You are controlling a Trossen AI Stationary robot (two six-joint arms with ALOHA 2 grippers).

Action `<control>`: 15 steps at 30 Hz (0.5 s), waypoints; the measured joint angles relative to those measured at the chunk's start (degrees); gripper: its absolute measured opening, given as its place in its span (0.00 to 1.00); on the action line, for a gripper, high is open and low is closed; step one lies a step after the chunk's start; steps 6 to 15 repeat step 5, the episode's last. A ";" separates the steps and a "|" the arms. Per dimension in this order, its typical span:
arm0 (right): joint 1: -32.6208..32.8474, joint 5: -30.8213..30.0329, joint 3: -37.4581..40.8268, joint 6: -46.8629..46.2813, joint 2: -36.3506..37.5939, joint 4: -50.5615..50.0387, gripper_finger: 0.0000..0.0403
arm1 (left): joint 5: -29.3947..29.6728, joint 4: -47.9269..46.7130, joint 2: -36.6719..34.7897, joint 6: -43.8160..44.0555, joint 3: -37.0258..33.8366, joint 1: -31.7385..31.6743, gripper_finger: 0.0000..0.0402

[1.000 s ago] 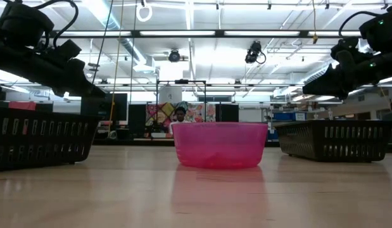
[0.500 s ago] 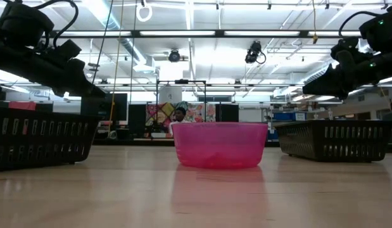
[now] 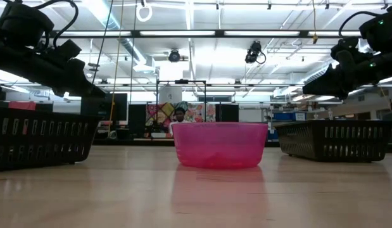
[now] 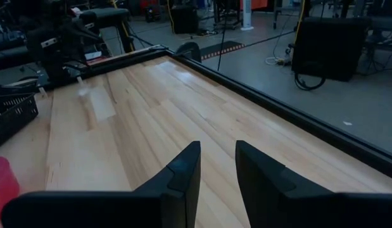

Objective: Sort Halloween decoration
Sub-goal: Return to Home Position

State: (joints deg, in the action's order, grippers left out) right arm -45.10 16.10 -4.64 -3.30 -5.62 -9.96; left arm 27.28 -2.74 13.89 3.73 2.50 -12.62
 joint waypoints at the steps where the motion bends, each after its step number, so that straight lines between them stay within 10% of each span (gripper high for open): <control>1: 0.00 0.00 0.00 0.01 0.01 0.00 0.26 | 0.01 0.00 0.00 0.00 0.00 0.00 0.00; 15: 0.01 0.00 0.00 0.00 0.00 0.00 0.26 | 0.00 0.00 0.00 0.00 0.00 0.00 0.00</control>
